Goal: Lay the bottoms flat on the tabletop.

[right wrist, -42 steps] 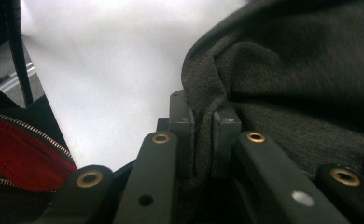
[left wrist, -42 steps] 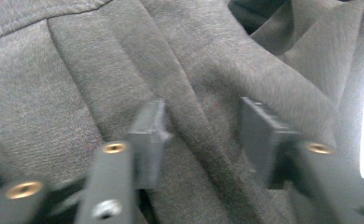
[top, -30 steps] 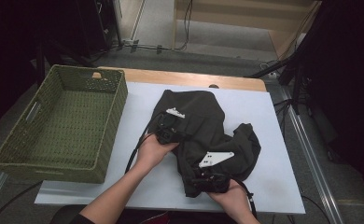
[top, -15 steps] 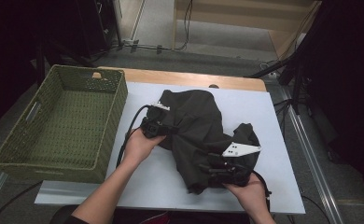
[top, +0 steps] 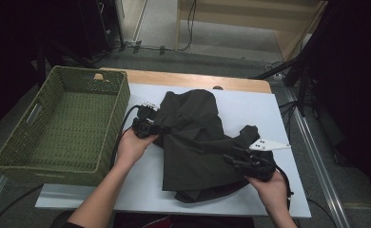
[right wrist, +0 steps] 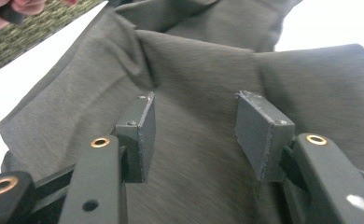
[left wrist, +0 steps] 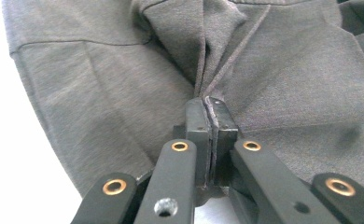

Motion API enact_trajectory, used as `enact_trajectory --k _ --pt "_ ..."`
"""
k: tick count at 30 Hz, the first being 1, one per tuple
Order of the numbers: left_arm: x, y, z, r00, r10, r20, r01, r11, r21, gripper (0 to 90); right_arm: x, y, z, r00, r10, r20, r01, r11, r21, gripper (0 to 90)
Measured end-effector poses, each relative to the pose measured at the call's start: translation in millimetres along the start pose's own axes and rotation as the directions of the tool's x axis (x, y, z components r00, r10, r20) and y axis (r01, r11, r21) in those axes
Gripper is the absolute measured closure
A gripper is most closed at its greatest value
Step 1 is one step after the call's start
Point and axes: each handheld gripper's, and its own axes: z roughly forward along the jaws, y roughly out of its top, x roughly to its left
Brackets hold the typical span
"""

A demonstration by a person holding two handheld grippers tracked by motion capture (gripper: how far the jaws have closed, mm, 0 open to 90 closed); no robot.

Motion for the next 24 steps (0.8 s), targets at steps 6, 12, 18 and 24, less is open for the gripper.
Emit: enact_trajectory --k 6,12,18,24 --pt "8.1 -6.5 -1.5 0.9995 -0.029 -0.014 0.029 0.9996 -0.002 90.0 -16.6 2.5 -10.6 0.9985 0.030 0.045 -0.029 0.999 -0.033 47.7" --pt "13.8 -12.6 -4.3 0.9982 -0.051 -0.031 0.051 0.9986 -0.010 90.0 -26.6 5.6 -10.5 0.9960 0.053 0.071 -0.049 0.997 -0.056 48.8" --pt "16.3 -19.0 -1.7 0.9973 -0.058 -0.045 0.058 0.9983 0.000 90.0 -28.2 17.9 -1.5 0.9952 0.052 0.083 -0.046 0.996 -0.073 49.2" --pt "17.0 -23.6 -2.1 0.9969 -0.060 -0.051 0.060 0.9982 -0.006 90.0 -29.9 34.8 11.6 0.9940 0.024 0.106 -0.016 0.997 -0.076 49.2"
